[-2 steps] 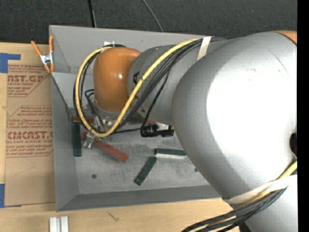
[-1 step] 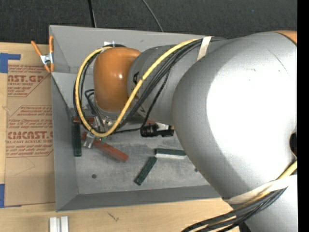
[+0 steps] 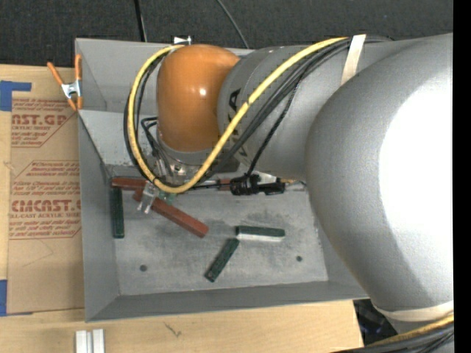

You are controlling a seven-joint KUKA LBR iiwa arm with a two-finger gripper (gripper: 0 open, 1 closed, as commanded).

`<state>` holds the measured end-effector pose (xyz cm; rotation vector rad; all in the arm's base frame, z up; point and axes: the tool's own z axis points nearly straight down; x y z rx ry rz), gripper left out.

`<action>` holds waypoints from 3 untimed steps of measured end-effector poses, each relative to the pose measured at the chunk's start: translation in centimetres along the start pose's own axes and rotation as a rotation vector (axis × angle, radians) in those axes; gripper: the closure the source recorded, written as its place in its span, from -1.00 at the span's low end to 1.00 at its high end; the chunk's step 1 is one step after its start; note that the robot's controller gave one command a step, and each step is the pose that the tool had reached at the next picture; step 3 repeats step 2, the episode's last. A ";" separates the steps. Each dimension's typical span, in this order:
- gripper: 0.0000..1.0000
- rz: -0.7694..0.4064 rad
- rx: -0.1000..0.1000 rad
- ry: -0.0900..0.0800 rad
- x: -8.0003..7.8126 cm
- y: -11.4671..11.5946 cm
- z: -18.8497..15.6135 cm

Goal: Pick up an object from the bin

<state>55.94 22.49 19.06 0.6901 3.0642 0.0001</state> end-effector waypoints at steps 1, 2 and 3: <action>1.00 0.000 0.000 0.000 0.0 0.0 0.0; 1.00 -0.084 0.004 0.003 0.1 -0.7 -3.1; 1.00 -0.084 0.004 0.003 0.1 -0.7 -3.1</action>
Offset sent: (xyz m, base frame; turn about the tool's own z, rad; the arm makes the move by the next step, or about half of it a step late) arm -0.0159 -0.0283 0.1717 -0.4213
